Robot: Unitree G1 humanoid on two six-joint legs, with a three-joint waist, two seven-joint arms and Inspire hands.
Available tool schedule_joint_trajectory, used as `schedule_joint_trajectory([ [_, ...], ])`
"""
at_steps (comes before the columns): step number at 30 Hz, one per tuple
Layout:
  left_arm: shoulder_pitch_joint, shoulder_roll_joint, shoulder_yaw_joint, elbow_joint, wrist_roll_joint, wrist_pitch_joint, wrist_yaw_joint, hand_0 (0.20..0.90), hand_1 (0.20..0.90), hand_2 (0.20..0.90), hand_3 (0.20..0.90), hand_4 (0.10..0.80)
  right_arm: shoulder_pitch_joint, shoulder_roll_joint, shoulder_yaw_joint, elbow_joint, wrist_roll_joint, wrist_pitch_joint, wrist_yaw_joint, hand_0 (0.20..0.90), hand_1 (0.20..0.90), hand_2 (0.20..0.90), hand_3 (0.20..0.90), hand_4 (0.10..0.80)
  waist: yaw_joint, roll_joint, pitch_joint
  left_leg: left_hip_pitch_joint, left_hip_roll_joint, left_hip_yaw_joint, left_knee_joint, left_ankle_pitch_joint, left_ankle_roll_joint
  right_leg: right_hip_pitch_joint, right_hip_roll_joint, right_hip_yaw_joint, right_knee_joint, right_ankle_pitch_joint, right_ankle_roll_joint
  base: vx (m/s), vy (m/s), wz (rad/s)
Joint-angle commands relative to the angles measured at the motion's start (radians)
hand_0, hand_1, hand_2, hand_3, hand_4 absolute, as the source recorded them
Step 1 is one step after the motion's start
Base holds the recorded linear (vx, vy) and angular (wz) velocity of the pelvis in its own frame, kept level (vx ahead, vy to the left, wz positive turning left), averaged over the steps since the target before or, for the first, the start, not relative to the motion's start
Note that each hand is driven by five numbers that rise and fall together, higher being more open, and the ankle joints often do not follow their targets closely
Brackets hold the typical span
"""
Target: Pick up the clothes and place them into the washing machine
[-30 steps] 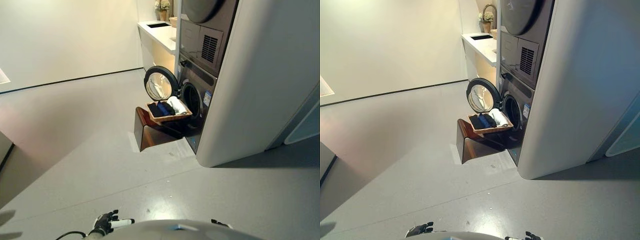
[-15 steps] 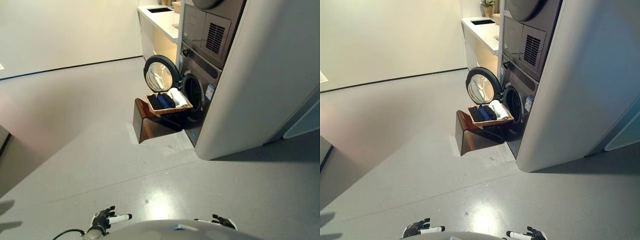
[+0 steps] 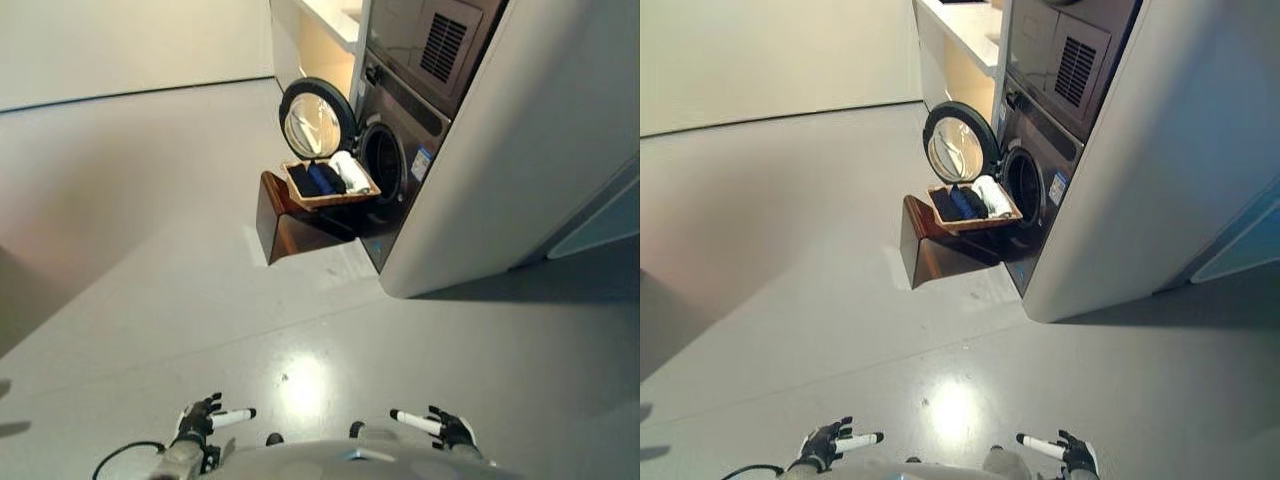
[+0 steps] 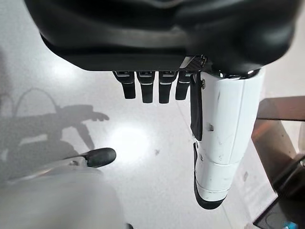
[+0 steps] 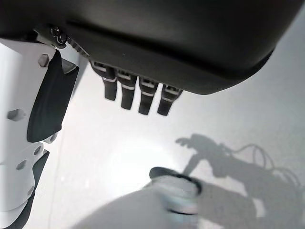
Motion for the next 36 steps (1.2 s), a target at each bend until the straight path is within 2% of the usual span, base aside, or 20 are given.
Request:
schedule_joint_trajectory([
  [1, -0.054, 0.013, 0.012, -0.017, 0.020, -0.044, 0.044, 0.900, 0.900, 0.900, 0.900, 0.800, -0.053, -0.030, -0.033, -0.005, 0.001, -0.054, -0.088, 0.900, 0.900, 0.900, 0.900, 0.800, -0.025, 0.016, -0.009, 0.011, -0.039, -0.028, 0.108, -0.150, 0.004, -0.024, 0.044, -0.023, -0.026, 0.050, -0.035, 0.261, -0.070, 0.20],
  [3, -0.076, 0.014, 0.013, -0.009, 0.022, -0.050, 0.066, 0.900, 0.900, 0.900, 0.900, 0.800, -0.069, -0.039, -0.032, 0.002, -0.019, -0.049, -0.107, 0.900, 0.900, 0.900, 0.900, 0.800, -0.034, 0.008, -0.004, 0.052, -0.042, -0.041, 0.101, -0.179, -0.014, -0.061, -0.007, -0.062, -0.197, 0.088, -0.018, 0.321, -0.119, 0.14],
  [6, -0.097, 0.014, 0.017, -0.001, 0.019, -0.052, 0.080, 0.900, 0.900, 0.900, 0.900, 0.800, -0.083, -0.042, -0.019, 0.025, -0.042, -0.032, -0.110, 0.900, 0.900, 0.900, 0.900, 0.800, -0.055, -0.001, 0.001, 0.115, -0.039, -0.068, 0.083, -0.214, -0.033, -0.091, -0.033, -0.067, -0.381, 0.172, 0.016, 0.297, -0.106, 0.08],
  [7, -0.106, 0.012, 0.025, 0.016, 0.015, -0.052, 0.088, 0.900, 0.900, 0.900, 0.900, 0.800, -0.095, -0.044, -0.006, 0.038, -0.056, -0.024, -0.114, 0.900, 0.900, 0.900, 0.900, 0.800, -0.068, 0.002, 0.004, 0.169, -0.023, -0.083, 0.057, -0.229, -0.047, -0.099, -0.021, -0.046, -0.473, 0.226, 0.039, 0.482, -0.166, 0.24],
  [9, -0.111, 0.003, 0.025, 0.010, 0.001, -0.049, 0.100, 0.900, 0.900, 0.900, 0.900, 0.800, -0.101, -0.047, -0.004, 0.047, -0.060, -0.017, -0.116, 0.900, 0.900, 0.900, 0.900, 0.800, -0.071, 0.006, -0.004, 0.218, -0.005, -0.093, 0.029, -0.240, -0.064, -0.100, -0.010, -0.068, -0.499, 0.257, 0.045, 0.414, -0.165, 0.30],
  [12, -0.104, -0.013, 0.018, 0.022, -0.006, -0.050, 0.107, 0.900, 0.900, 0.900, 0.900, 0.800, -0.083, -0.050, 0.007, 0.054, -0.063, -0.023, -0.111, 0.900, 0.900, 0.900, 0.900, 0.800, -0.102, 0.022, -0.044, 0.258, 0.055, -0.126, 0.033, -0.211, -0.087, -0.083, 0.035, 0.014, -0.480, 0.272, 0.022, 0.408, -0.229, 0.53],
  [14, -0.098, -0.021, 0.013, 0.016, -0.015, -0.051, 0.107, 0.900, 0.900, 0.900, 0.900, 0.800, -0.080, -0.053, 0.008, 0.052, -0.066, -0.025, -0.107, 0.900, 0.900, 0.900, 0.900, 0.800, -0.103, 0.032, -0.054, 0.250, 0.074, -0.143, 0.060, -0.190, -0.093, -0.082, 0.050, 0.023, -0.468, 0.265, 0.016, 0.312, -0.219, 0.40],
  [15, -0.085, -0.034, 0.014, 0.013, -0.034, -0.049, 0.104, 0.900, 0.900, 0.900, 0.900, 0.800, -0.075, -0.052, 0.020, 0.048, -0.071, -0.029, -0.105, 0.900, 0.900, 0.900, 0.900, 0.800, -0.108, 0.045, -0.066, 0.220, 0.109, -0.161, 0.163, -0.100, -0.108, -0.068, 0.091, 0.023, -0.441, 0.246, -0.012, 0.360, -0.247, -0.23],
  [16, -0.085, -0.039, 0.015, 0.016, -0.044, -0.047, 0.101, 0.900, 0.900, 0.900, 0.900, 0.800, -0.075, -0.053, 0.020, 0.046, -0.065, -0.032, -0.107, 0.900, 0.900, 0.900, 0.900, 0.800, -0.109, 0.050, -0.070, 0.191, 0.117, -0.163, 0.235, -0.048, -0.115, -0.048, 0.105, 0.018, -0.437, 0.226, -0.028, 0.472, -0.335, -0.03],
  [18, -0.097, -0.046, 0.011, 0.012, -0.064, -0.046, 0.101, 0.900, 0.900, 0.900, 0.900, 0.800, -0.084, -0.057, 0.028, 0.029, -0.046, -0.043, -0.108, 0.900, 0.900, 0.900, 0.900, 0.800, -0.106, 0.051, -0.066, 0.107, 0.119, -0.157, 0.457, 0.070, -0.120, 0.016, 0.134, 0.021, -0.451, 0.190, -0.068, 0.366, -0.281, 0.02],
  [19, -0.102, -0.046, 0.007, 0.009, -0.067, -0.046, 0.099, 0.900, 0.900, 0.900, 0.900, 0.800, -0.089, -0.057, 0.033, 0.022, -0.043, -0.045, -0.114, 0.900, 0.900, 0.900, 0.900, 0.800, -0.100, 0.034, -0.057, 0.047, 0.099, -0.155, 0.552, 0.100, -0.116, 0.052, 0.127, 0.024, -0.461, 0.175, -0.081, 0.326, -0.286, 0.02],
  [21, -0.117, -0.046, 0.002, -0.012, -0.089, -0.058, 0.103, 0.900, 0.900, 0.900, 0.900, 0.800, -0.121, -0.062, 0.058, 0.006, -0.048, -0.048, -0.116, 0.900, 0.900, 0.900, 0.900, 0.800, -0.072, 0.009, -0.018, -0.063, 0.061, -0.145, 0.747, 0.118, -0.104, 0.119, 0.122, 0.033, -0.469, 0.146, -0.105, 0.247, -0.248, 0.11],
  [23, -0.119, -0.045, 0.002, -0.014, -0.101, -0.063, 0.108, 0.900, 0.900, 0.900, 0.900, 0.800, -0.136, -0.064, 0.068, -0.001, -0.048, -0.049, -0.119, 0.900, 0.900, 0.900, 0.900, 0.800, -0.059, 0.001, -0.003, -0.105, 0.058, -0.118, 0.789, 0.108, -0.095, 0.138, 0.122, 0.033, -0.467, 0.134, -0.110, 0.203, -0.155, -0.08],
  [25, -0.130, -0.045, 0.003, -0.002, -0.124, -0.071, 0.125, 0.900, 0.900, 0.900, 0.900, 0.800, -0.188, -0.063, 0.082, -0.005, -0.020, -0.060, -0.136, 0.900, 0.900, 0.900, 0.900, 0.800, -0.012, -0.029, 0.036, -0.310, 0.077, 0.017, 0.747, 0.034, -0.085, 0.201, 0.103, 0.039, -0.458, 0.094, -0.115, 0.297, -0.115, 0.10],
  [28, -0.144, -0.050, 0.000, 0.024, -0.117, -0.068, 0.147, 0.900, 0.900, 0.900, 0.900, 0.800, -0.218, -0.063, 0.090, -0.013, -0.003, -0.075, -0.149, 0.900, 0.900, 0.900, 0.900, 0.800, 0.018, -0.028, 0.044, -0.399, 0.096, 0.083, 0.517, 0.050, -0.106, 0.256, 0.111, 0.057, -0.467, 0.050, -0.105, 0.279, 0.033, 0.18],
  [29, -0.144, -0.050, 0.000, 0.024, -0.117, -0.068, 0.147, 0.900, 0.900, 0.900, 0.900, 0.800, -0.218, -0.063, 0.090, -0.012, -0.003, -0.075, -0.149, 0.900, 0.900, 0.900, 0.900, 0.800, 0.018, -0.030, 0.043, -0.398, 0.093, 0.085, 0.509, 0.057, -0.106, 0.253, 0.108, 0.057, -0.467, 0.051, -0.105, 0.462, 0.141, -0.13],
  [30, -0.137, -0.056, 0.005, 0.043, -0.106, -0.062, 0.156, 0.900, 0.900, 0.900, 0.900, 0.800, -0.217, -0.060, 0.085, -0.010, 0.009, -0.081, -0.152, 0.900, 0.900, 0.900, 0.900, 0.800, 0.047, -0.004, 0.029, -0.398, 0.093, 0.063, 0.248, 0.124, -0.128, 0.311, 0.135, 0.081, -0.488, 0.021, -0.093, 0.510, 0.165, -0.33],
  [32, -0.130, -0.065, 0.006, 0.057, -0.098, -0.055, 0.161, 0.900, 0.900, 0.900, 0.900, 0.800, -0.213, -0.060, 0.077, -0.009, 0.017, -0.083, -0.161, 0.900, 0.900, 0.900, 0.900, 0.800, 0.071, 0.006, 0.021, -0.395, 0.084, 0.046, 0.061, 0.184, -0.143, 0.382, 0.136, 0.104, -0.505, -0.017, -0.086, 0.493, 0.157, -0.45],
  [34, -0.124, -0.068, 0.003, 0.062, -0.092, -0.054, 0.165, 0.900, 0.900, 0.900, 0.900, 0.800, -0.208, -0.053, 0.062, 0.010, 0.030, -0.076, -0.156, 0.900, 0.900, 0.900, 0.900, 0.800, 0.083, 0.011, -0.002, -0.380, 0.078, 0.029, 0.019, 0.213, -0.148, 0.442, 0.119, 0.135, -0.503, -0.059, -0.078, 0.443, 0.198, -0.28],
  [36, -0.127, -0.060, 0.007, 0.056, -0.098, -0.053, 0.168, 0.900, 0.900, 0.900, 0.900, 0.800, -0.205, -0.048, 0.056, 0.017, 0.034, -0.074, -0.153, 0.900, 0.900, 0.900, 0.900, 0.800, 0.088, 0.003, -0.012, -0.368, 0.071, 0.020, 0.022, 0.222, -0.142, 0.459, 0.100, 0.133, -0.503, -0.071, -0.069, 0.357, 0.201, -0.42],
])
